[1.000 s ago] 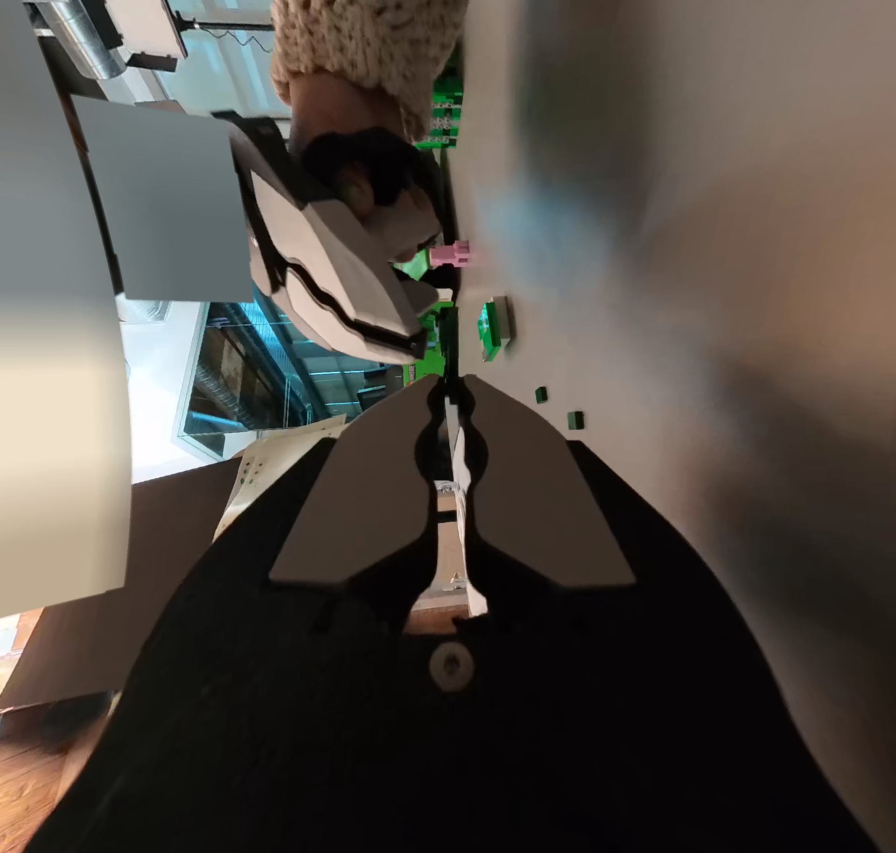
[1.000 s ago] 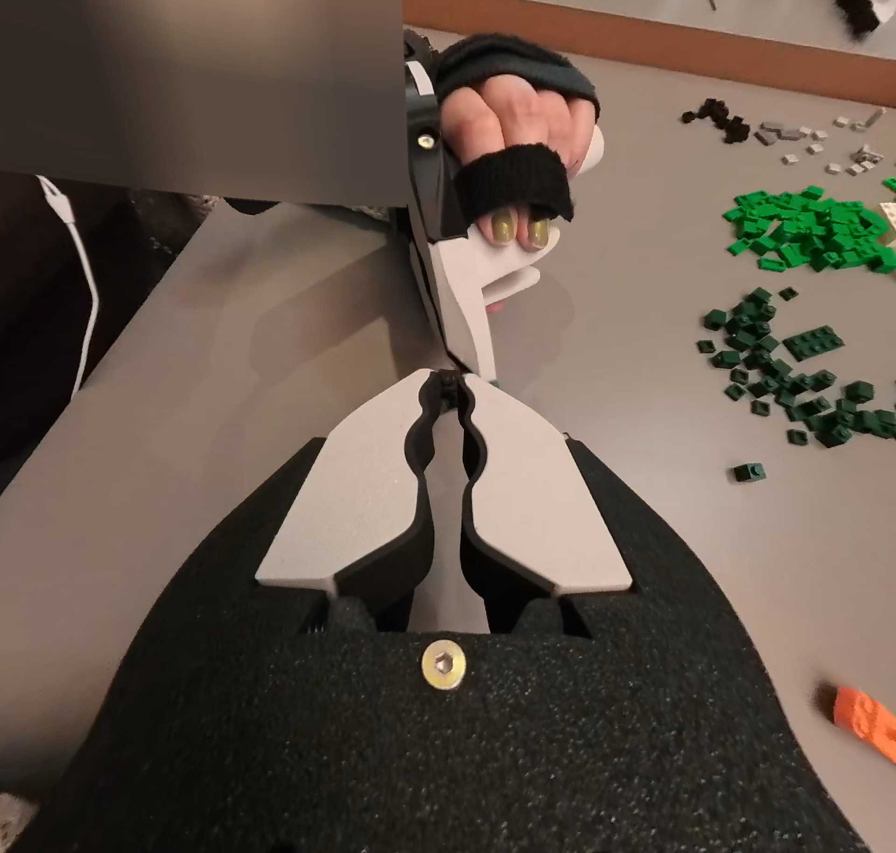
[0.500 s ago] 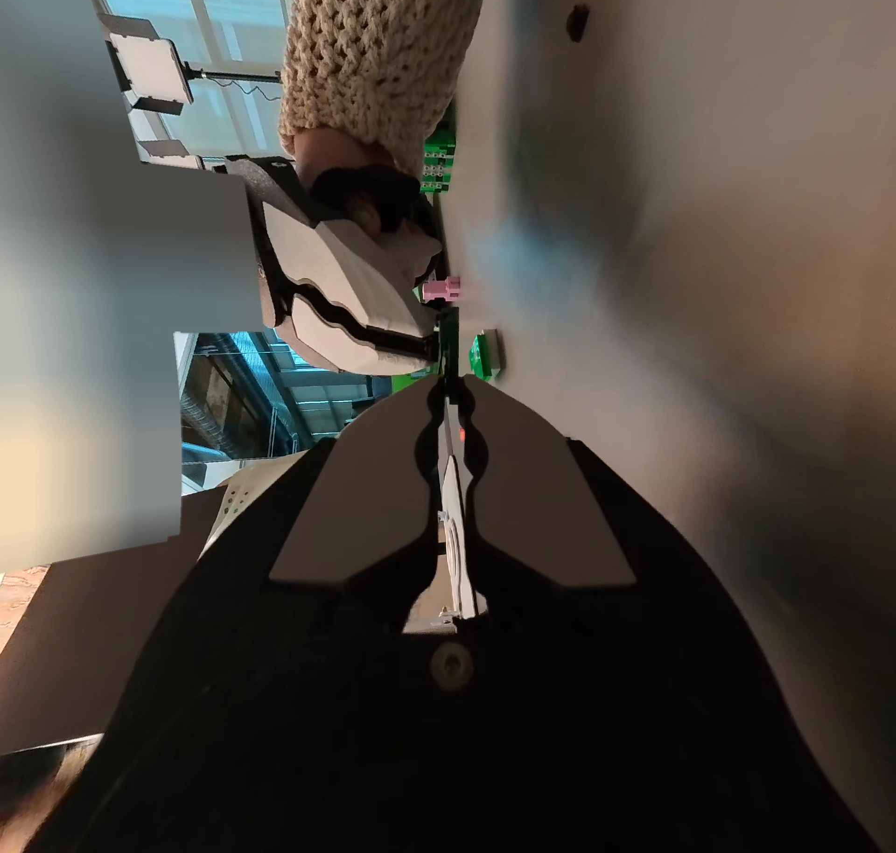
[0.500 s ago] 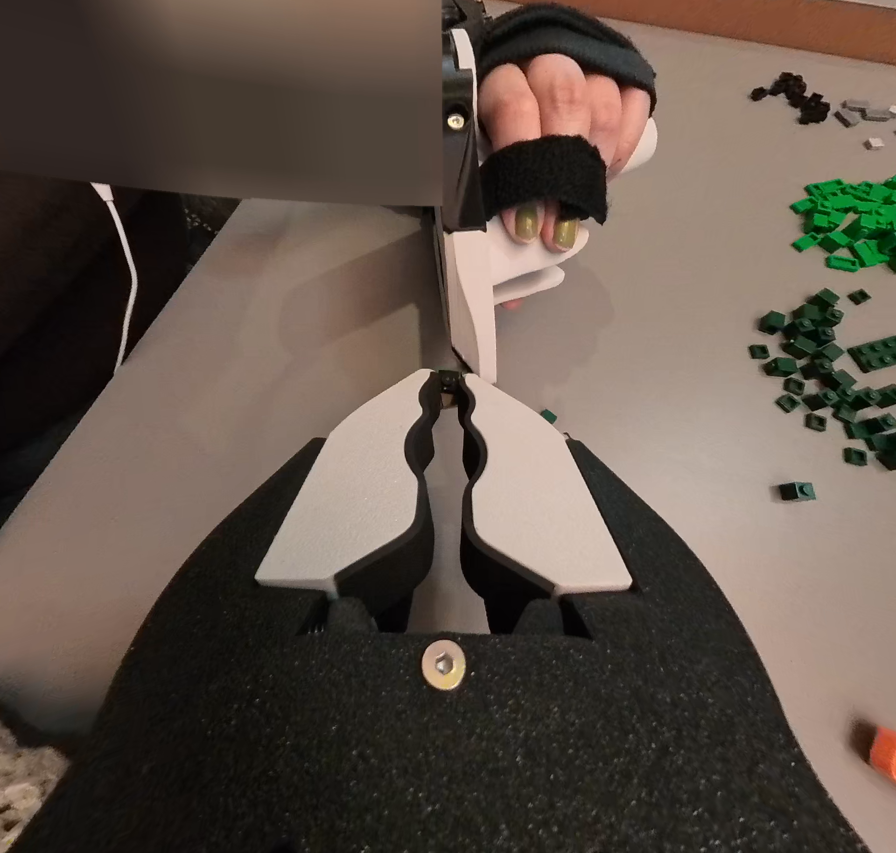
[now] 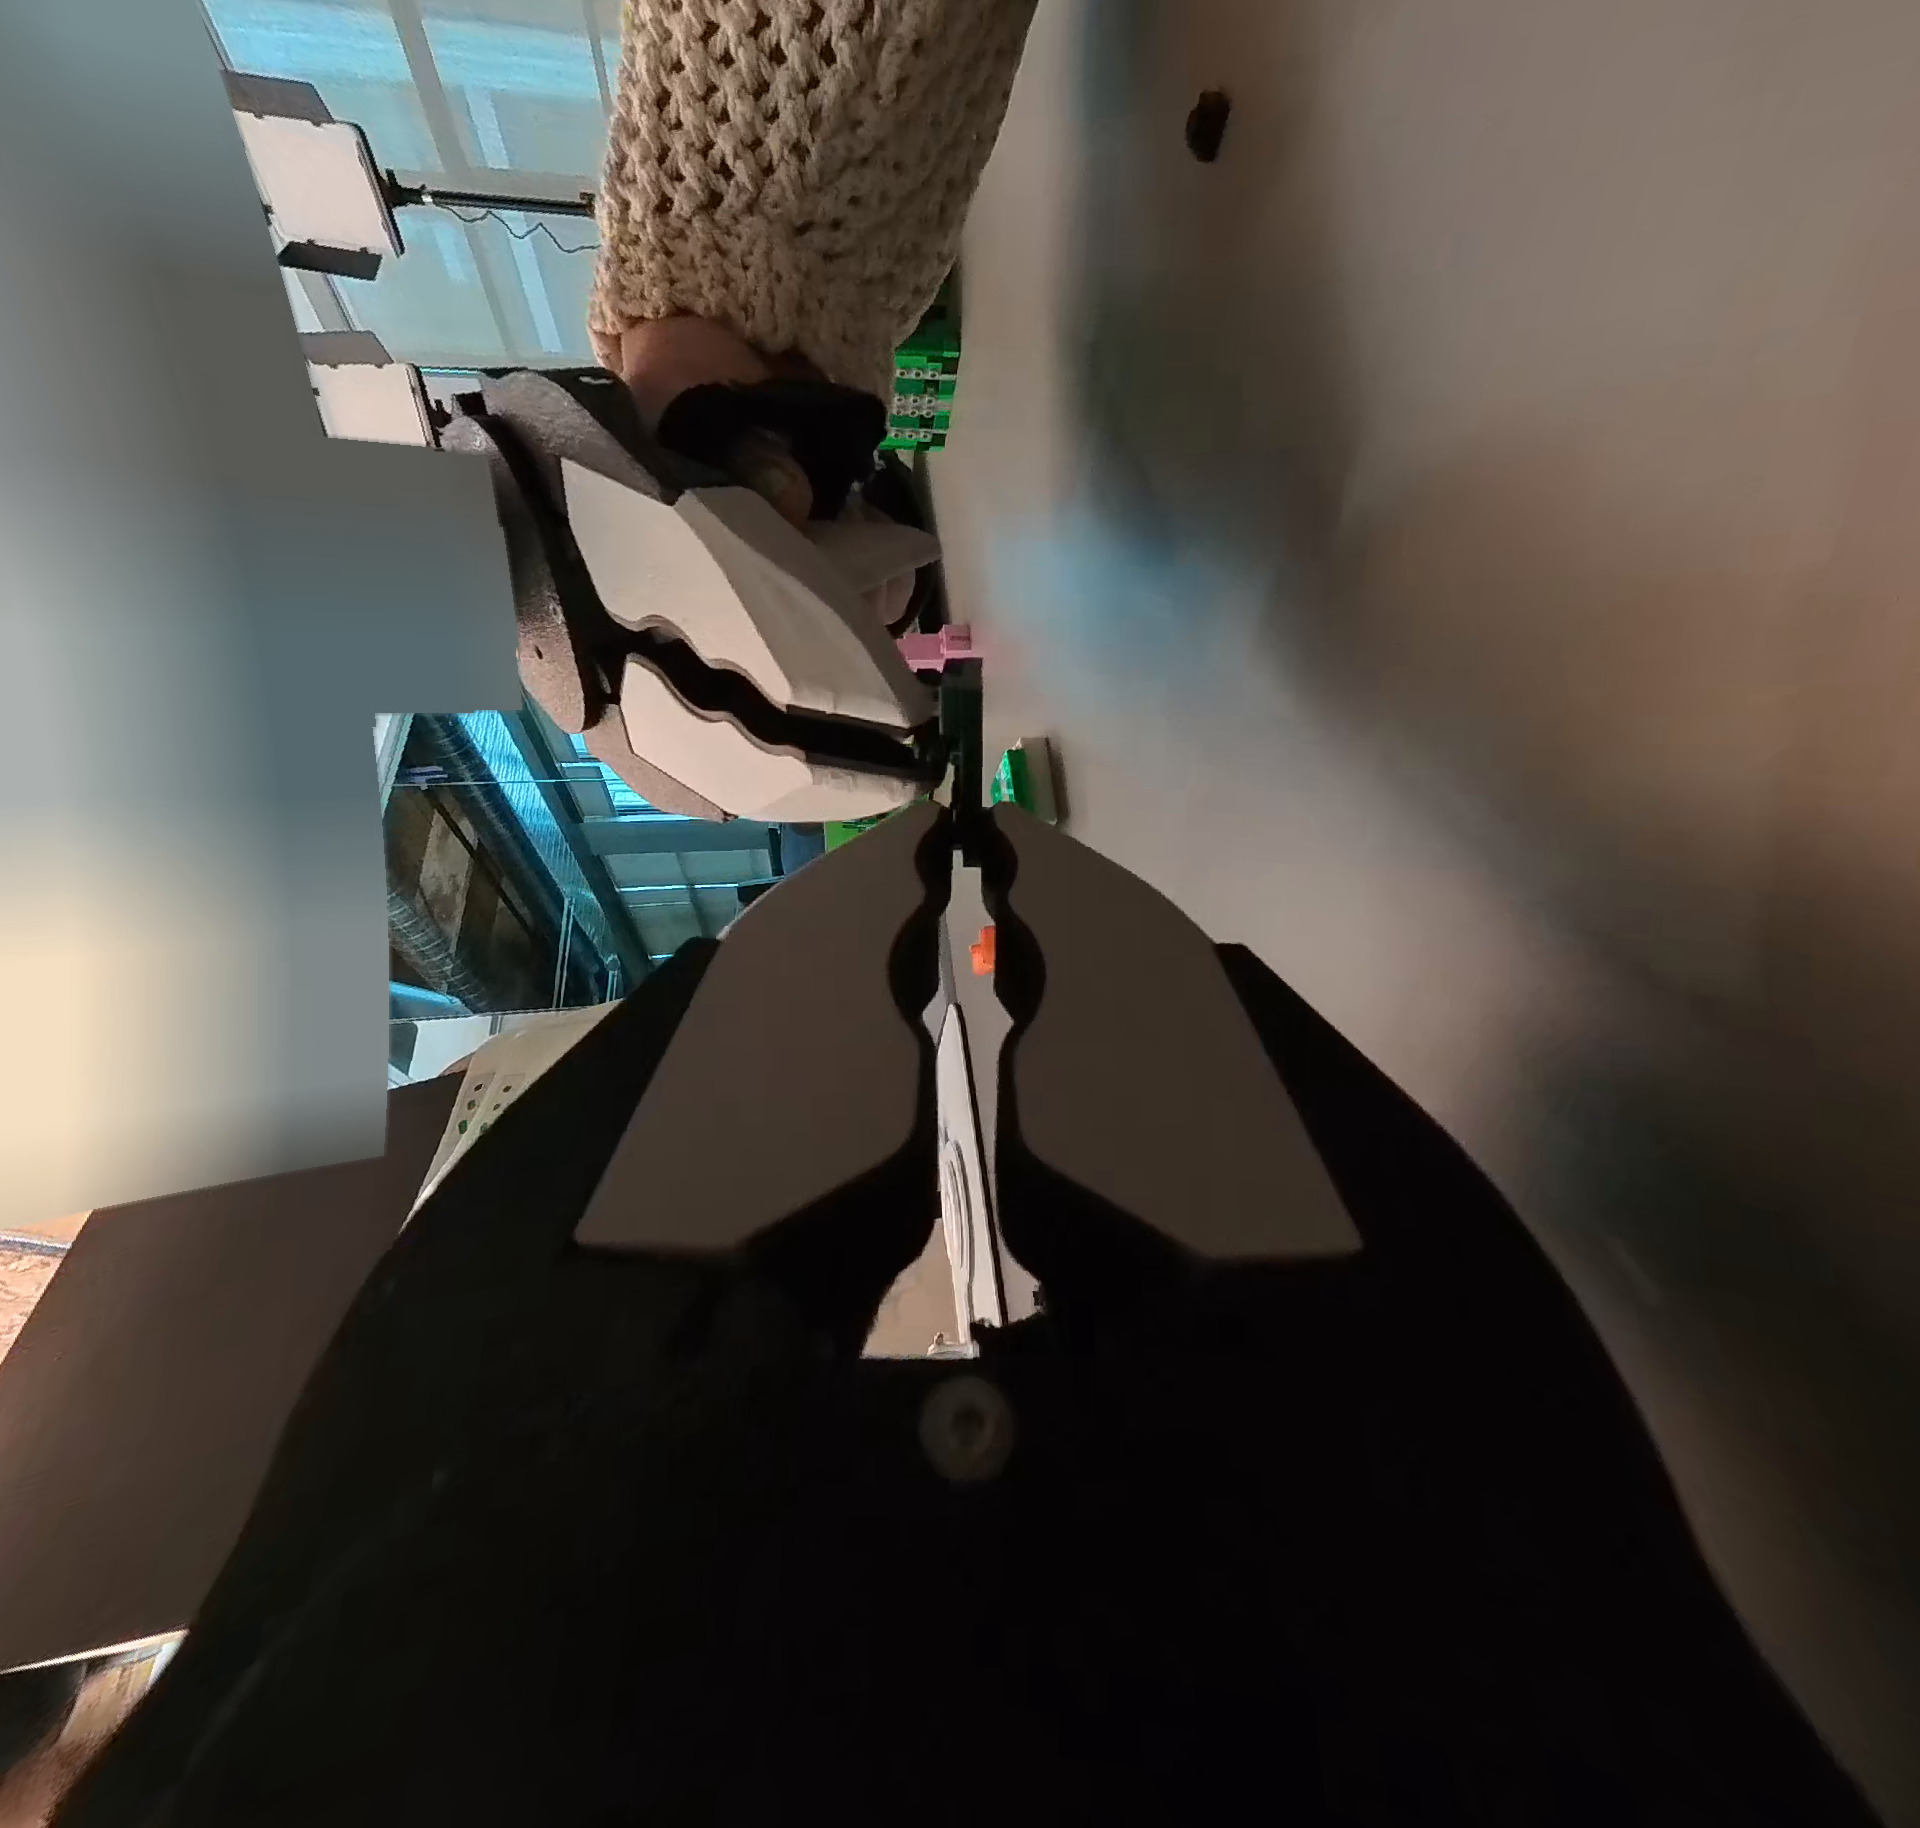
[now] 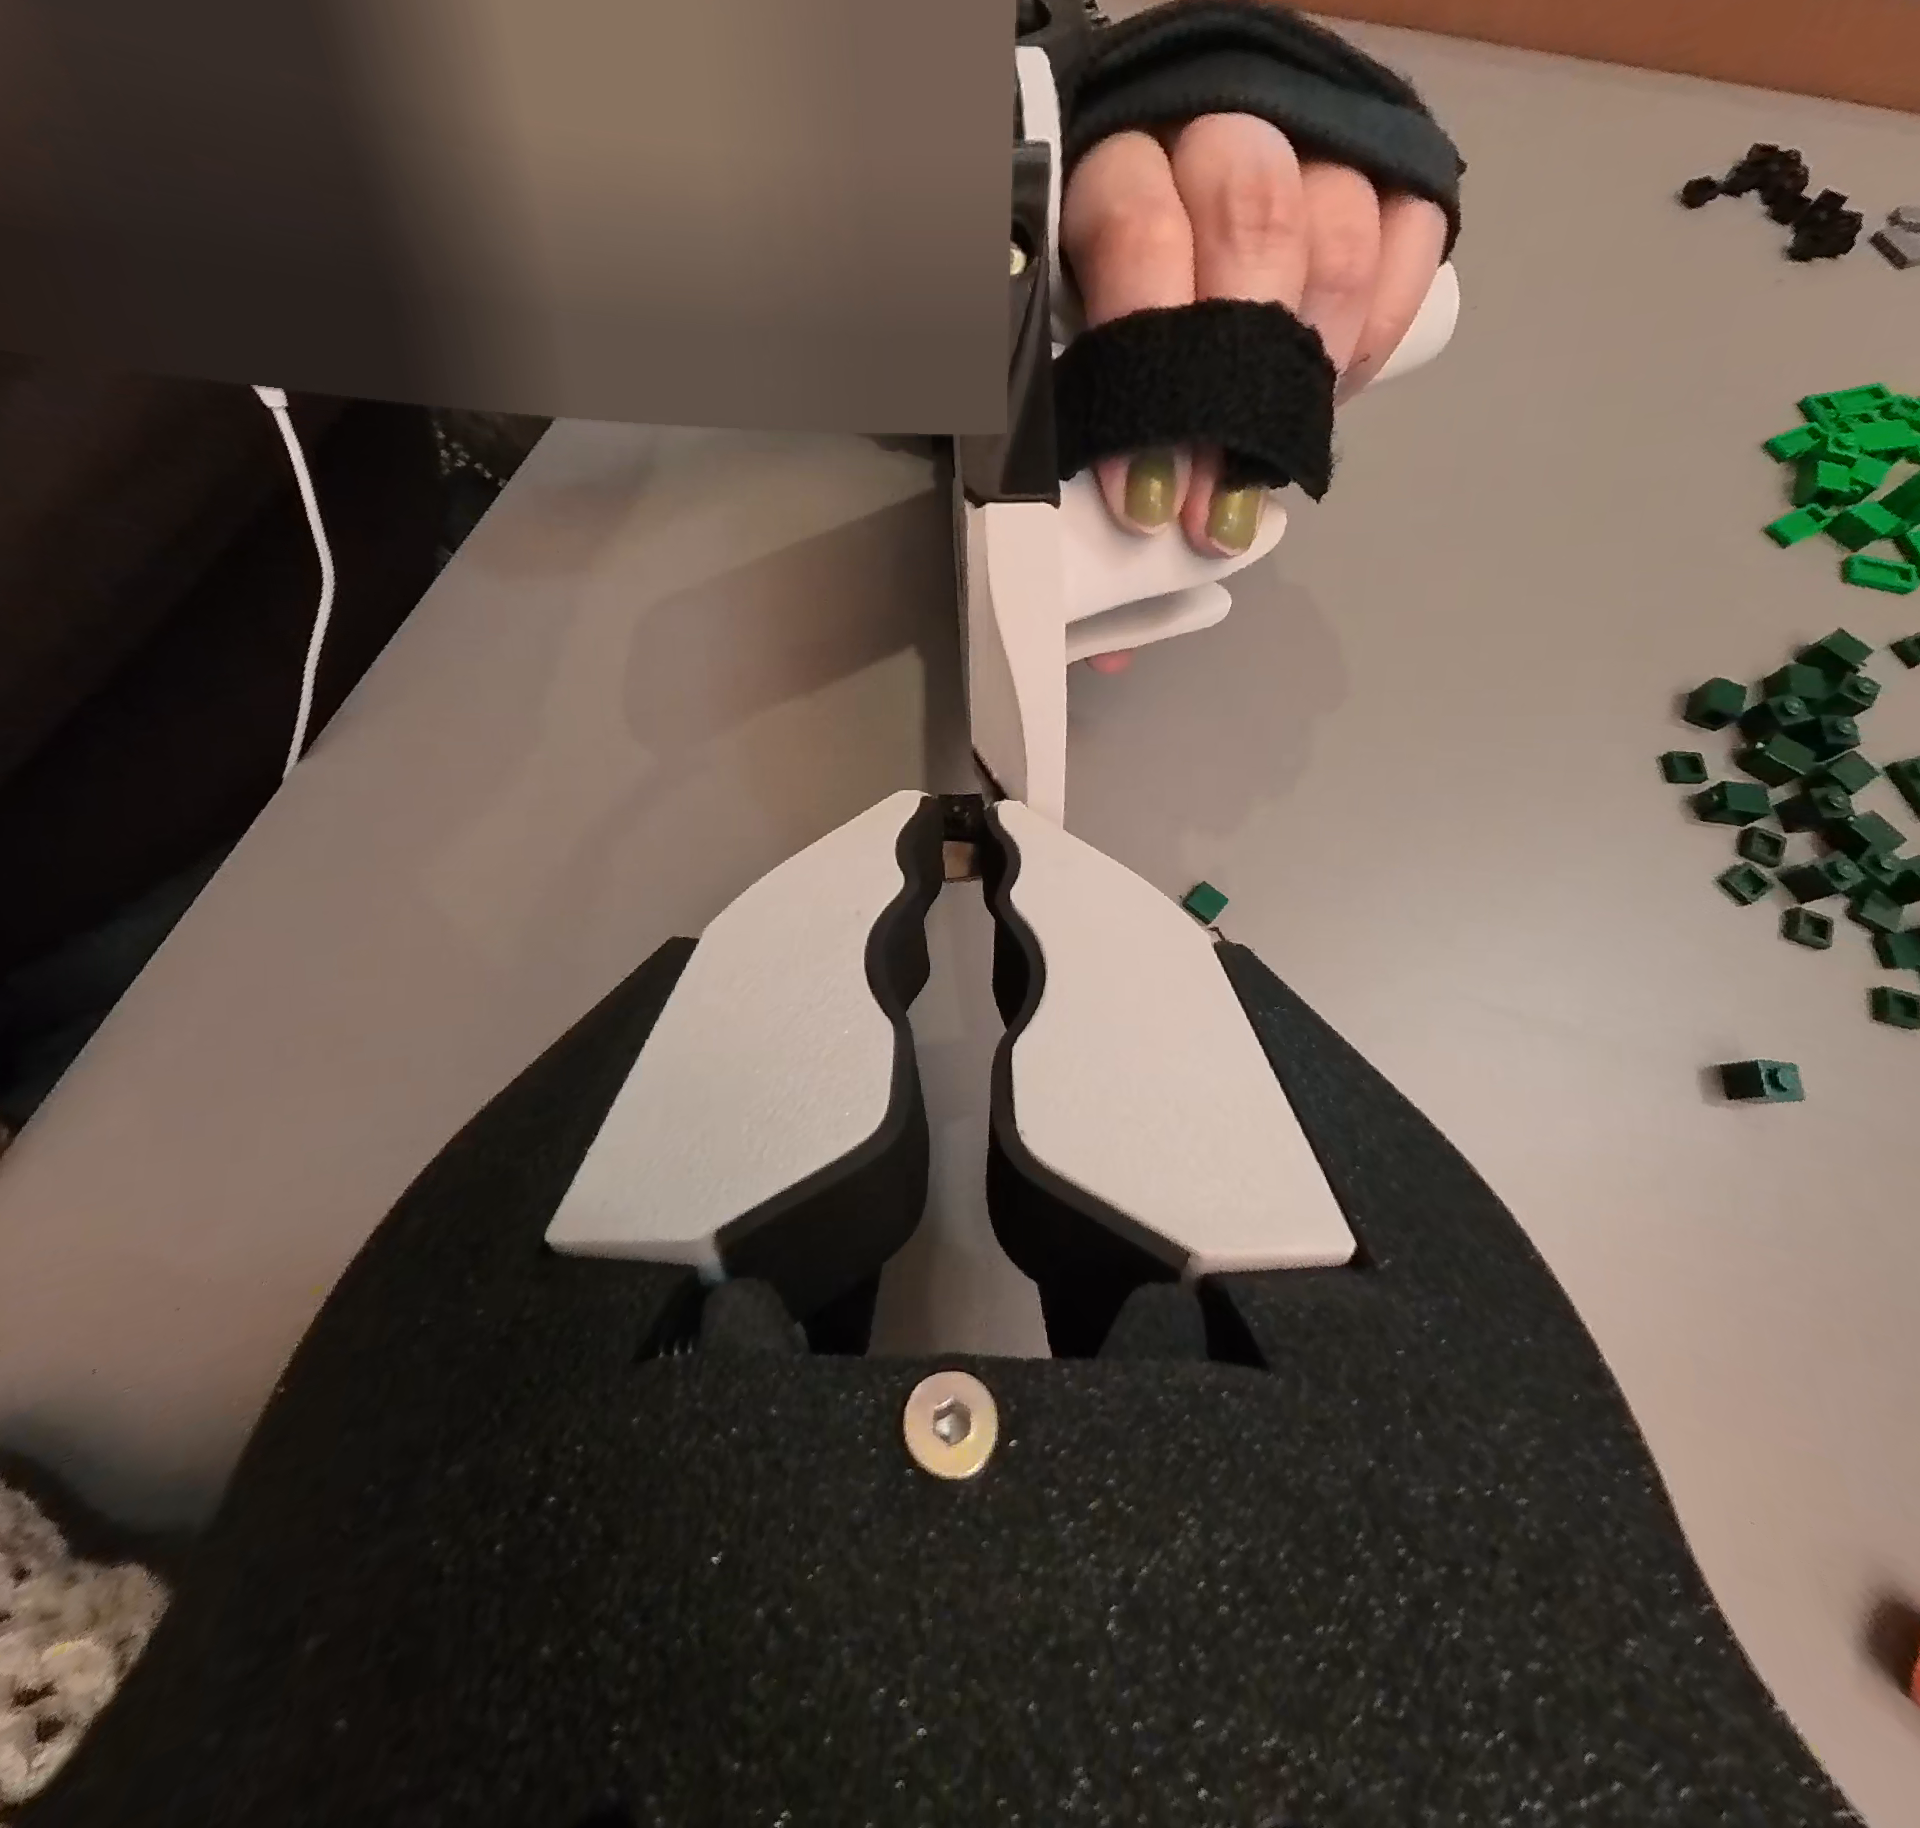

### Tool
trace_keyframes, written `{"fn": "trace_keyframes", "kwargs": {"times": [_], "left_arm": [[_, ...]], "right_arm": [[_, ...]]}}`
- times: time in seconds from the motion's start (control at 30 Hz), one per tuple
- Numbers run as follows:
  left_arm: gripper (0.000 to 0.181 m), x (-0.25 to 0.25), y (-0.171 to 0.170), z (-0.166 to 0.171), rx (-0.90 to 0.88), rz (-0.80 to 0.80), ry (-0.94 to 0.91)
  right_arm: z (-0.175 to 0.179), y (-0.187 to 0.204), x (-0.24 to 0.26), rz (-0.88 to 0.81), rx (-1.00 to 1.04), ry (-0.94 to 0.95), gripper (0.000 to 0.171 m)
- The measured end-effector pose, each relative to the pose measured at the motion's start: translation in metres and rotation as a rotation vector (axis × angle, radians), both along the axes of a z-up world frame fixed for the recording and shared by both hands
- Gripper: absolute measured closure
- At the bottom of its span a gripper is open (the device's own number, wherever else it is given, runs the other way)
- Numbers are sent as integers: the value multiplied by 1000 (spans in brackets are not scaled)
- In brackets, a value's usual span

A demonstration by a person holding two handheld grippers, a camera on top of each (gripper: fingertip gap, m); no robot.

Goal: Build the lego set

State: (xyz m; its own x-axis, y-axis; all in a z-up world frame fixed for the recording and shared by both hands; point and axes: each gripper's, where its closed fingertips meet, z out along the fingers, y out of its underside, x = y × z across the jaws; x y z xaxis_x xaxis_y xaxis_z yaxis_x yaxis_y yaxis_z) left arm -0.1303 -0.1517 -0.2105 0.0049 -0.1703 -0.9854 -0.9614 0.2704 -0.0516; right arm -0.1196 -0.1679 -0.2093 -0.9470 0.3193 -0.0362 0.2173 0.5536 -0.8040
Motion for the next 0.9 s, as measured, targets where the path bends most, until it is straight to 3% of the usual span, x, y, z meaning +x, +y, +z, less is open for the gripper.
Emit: {"fn": "trace_keyframes", "kwargs": {"times": [0.43, 0.7, 0.9], "left_arm": [[177, -12, 6, -2, -5, 64, 4], [177, -32, 15, 2, -17, 176, -85], [177, -38, 17, 2, -28, 222, -120]], "right_arm": [[18, 15, -13, -112, -33, 115, 160], [29, 22, -22, -296, -52, 399, 147], [26, 23, -23, -361, 232, 715, 150]]}}
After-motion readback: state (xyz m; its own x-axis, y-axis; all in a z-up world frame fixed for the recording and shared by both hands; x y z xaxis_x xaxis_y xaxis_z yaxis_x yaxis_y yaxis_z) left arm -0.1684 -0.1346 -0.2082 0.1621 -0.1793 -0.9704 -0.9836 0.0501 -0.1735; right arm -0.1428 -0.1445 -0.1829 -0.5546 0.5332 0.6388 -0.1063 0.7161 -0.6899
